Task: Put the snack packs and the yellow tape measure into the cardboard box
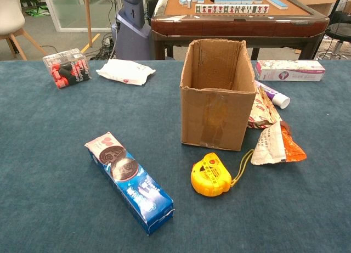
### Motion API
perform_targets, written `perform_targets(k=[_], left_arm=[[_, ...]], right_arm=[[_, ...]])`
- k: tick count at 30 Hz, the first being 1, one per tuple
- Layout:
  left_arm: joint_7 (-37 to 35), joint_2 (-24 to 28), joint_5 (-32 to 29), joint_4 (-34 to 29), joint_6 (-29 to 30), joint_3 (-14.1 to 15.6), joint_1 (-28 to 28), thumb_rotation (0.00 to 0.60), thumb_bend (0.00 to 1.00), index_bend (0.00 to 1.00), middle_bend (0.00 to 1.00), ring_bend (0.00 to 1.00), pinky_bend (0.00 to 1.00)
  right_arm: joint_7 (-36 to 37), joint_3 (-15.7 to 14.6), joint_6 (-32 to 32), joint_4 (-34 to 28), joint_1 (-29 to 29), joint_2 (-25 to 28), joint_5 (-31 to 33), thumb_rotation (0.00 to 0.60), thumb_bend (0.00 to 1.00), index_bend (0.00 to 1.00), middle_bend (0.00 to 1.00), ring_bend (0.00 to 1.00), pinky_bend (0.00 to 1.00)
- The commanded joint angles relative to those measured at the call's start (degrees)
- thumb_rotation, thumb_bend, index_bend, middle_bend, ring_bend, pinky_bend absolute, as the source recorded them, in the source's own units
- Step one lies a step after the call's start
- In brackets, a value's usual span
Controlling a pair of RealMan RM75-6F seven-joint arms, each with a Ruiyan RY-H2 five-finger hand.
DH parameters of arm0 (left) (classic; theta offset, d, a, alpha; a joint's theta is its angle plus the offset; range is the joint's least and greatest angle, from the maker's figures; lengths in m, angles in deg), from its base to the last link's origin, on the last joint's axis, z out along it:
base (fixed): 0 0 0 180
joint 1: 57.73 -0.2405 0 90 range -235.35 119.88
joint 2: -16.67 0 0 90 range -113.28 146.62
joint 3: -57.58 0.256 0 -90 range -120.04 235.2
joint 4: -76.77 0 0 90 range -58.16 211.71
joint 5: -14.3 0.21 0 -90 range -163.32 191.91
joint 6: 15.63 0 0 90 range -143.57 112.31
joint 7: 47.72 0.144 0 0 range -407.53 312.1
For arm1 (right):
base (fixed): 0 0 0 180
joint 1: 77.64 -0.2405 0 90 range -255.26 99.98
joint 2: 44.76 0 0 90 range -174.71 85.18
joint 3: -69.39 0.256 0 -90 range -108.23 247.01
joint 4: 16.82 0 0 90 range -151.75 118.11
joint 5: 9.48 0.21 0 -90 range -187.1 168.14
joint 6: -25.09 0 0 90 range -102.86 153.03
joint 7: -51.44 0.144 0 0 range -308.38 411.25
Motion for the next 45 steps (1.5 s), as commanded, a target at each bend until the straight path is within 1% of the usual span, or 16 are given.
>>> perform_targets(k=[1, 9, 13, 15, 17, 18, 21, 23, 26, 30, 33, 40, 45], left_arm=[[0.2, 0.0, -0.4, 0.0, -0.4, 0.1, 0.1, 0.6, 0.26, 0.17, 0.29, 0.29, 0.62], [-0.6, 0.2, -1.2, 0.1, -0.5, -0.1, -0.1, 0.6, 0.26, 0.17, 0.29, 0.3, 0.62], [-1.2, 0.4, -1.8, 0.2, -0.7, -0.2, -0.1, 0.6, 0.26, 0.17, 0.29, 0.3, 0.62], [-2.1, 0.7, -2.2, 0.3, -0.8, -0.5, -0.1, 0.6, 0.26, 0.17, 0.29, 0.3, 0.62], [-2.3, 0.9, -2.2, 0.2, -0.6, -0.6, -0.1, 0.6, 0.26, 0.17, 0.29, 0.3, 0.62], [-2.5, 1.0, -2.1, 0.1, -0.4, -0.7, -0.1, 0.6, 0.26, 0.17, 0.29, 0.3, 0.62], [-3.0, 1.3, -2.4, 0.1, -0.1, -0.8, -0.2, 0.6, 0.26, 0.17, 0.29, 0.3, 0.62], [-3.1, 1.6, -2.8, 0.1, 0.0, -1.0, -0.4, 0.6, 0.26, 0.17, 0.29, 0.3, 0.62], [-3.4, 2.0, -3.0, -0.2, 0.2, -1.2, -0.5, 0.6, 0.26, 0.17, 0.29, 0.3, 0.62], [-3.4, 2.4, -3.2, -0.6, 0.6, -1.3, -0.7, 0.6, 0.26, 0.17, 0.29, 0.3, 0.62], [-3.2, 2.6, -3.6, -0.8, 0.6, -1.5, -0.8, 0.6, 0.26, 0.17, 0.29, 0.3, 0.62], [-3.2, 2.7, -4.2, -0.6, 0.3, -1.8, -0.8, 0.6, 0.26, 0.17, 0.3, 0.3, 0.62], [-3.0, 2.7, -4.3, -0.7, 0.5, -1.9, -0.9, 0.6, 0.26, 0.17, 0.31, 0.31, 0.62]], right_arm=[[-0.4, 0.0, -0.8, 0.0, -0.3, 0.1, 0.4, 0.6, 0.1, 0.36, 0.29, 0.26, 0.36], [-1.3, 0.7, -4.3, 0.3, -2.0, -0.5, 2.3, 0.6, 0.09, 0.36, 0.29, 0.25, 0.36], [-2.0, 1.2, -6.1, 0.7, -3.2, -1.0, 2.9, 0.6, 0.03, 0.36, 0.27, 0.22, 0.34], [-4.5, 1.9, -10.2, 0.6, -5.9, -1.1, 3.6, 0.6, 0.0, 0.34, 0.24, 0.19, 0.31], [-6.7, 2.5, -13.4, -0.5, -8.0, -0.9, 4.3, 0.6, 0.0, 0.3, 0.2, 0.16, 0.27], [-7.8, 2.9, -14.8, -1.0, -8.9, -0.8, 4.8, 0.6, 0.0, 0.27, 0.17, 0.14, 0.23], [-12.4, 4.3, -18.2, -2.6, -11.8, -1.2, 6.3, 0.6, 0.0, 0.25, 0.14, 0.11, 0.12], [-15.5, 5.2, -20.2, -3.7, -13.7, -1.9, 7.4, 0.6, 0.0, 0.24, 0.13, 0.09, 0.08], [-19.0, 6.2, -23.4, -5.4, -16.2, -2.8, 9.2, 0.6, 0.0, 0.19, 0.09, 0.05, 0.03], [-22.6, 6.7, -28.2, -6.7, -19.6, -3.7, 11.7, 0.6, 0.0, 0.14, 0.07, 0.03, 0.03], [-23.7, 6.7, -31.9, -6.8, -22.1, -4.5, 13.1, 0.6, 0.0, 0.13, 0.06, 0.03, 0.03], [-26.6, 7.0, -37.1, -4.0, -26.7, -8.0, 16.2, 0.6, 0.0, 0.13, 0.07, 0.03, 0.03], [-27.9, 6.6, -41.3, -2.1, -30.1, -10.5, 18.5, 0.6, 0.0, 0.13, 0.09, 0.03, 0.03]])
